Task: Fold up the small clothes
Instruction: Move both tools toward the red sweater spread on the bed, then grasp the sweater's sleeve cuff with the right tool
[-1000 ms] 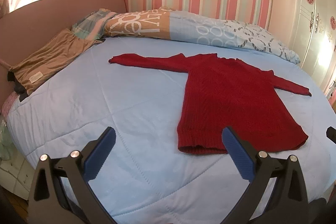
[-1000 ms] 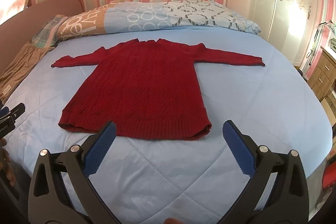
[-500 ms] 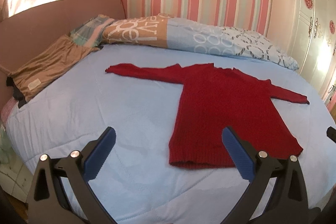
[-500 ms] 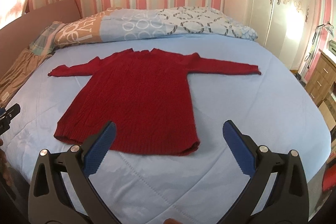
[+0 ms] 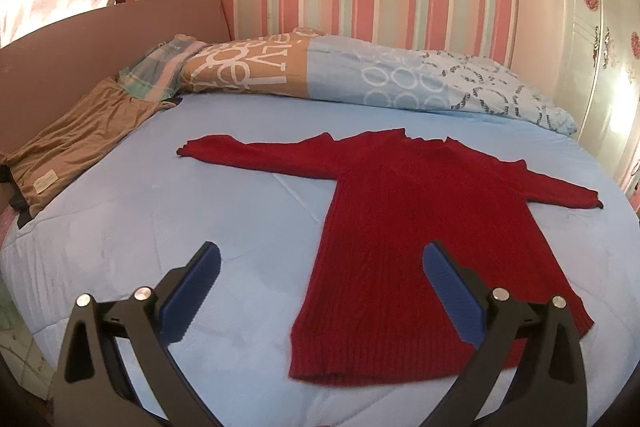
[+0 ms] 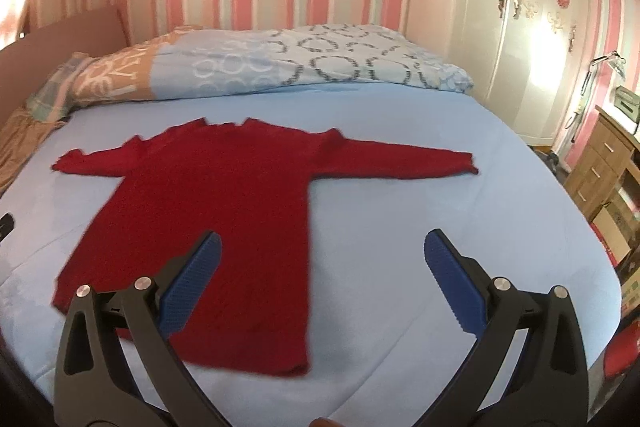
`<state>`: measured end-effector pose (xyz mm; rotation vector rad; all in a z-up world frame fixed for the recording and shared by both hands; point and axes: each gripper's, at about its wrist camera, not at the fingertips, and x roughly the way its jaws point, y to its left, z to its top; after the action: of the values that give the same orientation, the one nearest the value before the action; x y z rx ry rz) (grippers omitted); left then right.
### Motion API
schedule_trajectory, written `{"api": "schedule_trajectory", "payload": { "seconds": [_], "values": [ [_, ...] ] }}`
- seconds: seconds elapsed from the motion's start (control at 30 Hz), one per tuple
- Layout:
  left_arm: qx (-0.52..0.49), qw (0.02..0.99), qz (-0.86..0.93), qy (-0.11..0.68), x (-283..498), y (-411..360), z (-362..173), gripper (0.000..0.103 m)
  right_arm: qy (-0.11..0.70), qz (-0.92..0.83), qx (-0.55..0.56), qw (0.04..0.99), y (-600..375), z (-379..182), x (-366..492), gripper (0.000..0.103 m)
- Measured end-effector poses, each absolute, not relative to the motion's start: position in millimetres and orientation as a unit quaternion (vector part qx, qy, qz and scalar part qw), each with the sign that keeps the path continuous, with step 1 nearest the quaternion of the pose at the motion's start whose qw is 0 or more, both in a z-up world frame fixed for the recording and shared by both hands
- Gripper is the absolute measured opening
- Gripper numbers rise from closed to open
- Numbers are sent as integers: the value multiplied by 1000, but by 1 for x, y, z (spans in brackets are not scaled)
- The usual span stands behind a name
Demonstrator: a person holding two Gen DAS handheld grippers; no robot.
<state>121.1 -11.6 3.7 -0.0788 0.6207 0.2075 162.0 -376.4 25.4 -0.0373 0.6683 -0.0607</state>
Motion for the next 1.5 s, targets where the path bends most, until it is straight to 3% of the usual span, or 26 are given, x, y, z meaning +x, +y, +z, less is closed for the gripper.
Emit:
{"api": "schedule_trajectory", "payload": {
  "seconds": [0.43, 1.1, 1.5],
  "values": [
    [-41, 944, 101, 312, 173, -45, -21, 102, 329, -40, -6, 943, -427, -1, 219, 100],
    [-43, 942, 125, 307, 153, -85, -37, 102, 326, 10, 43, 944, -452, -13, 185, 100],
    [-39, 949, 108, 295, 189, -101, -38, 102, 362, -19, 51, 930, -519, -54, 251, 100]
  ]
}}
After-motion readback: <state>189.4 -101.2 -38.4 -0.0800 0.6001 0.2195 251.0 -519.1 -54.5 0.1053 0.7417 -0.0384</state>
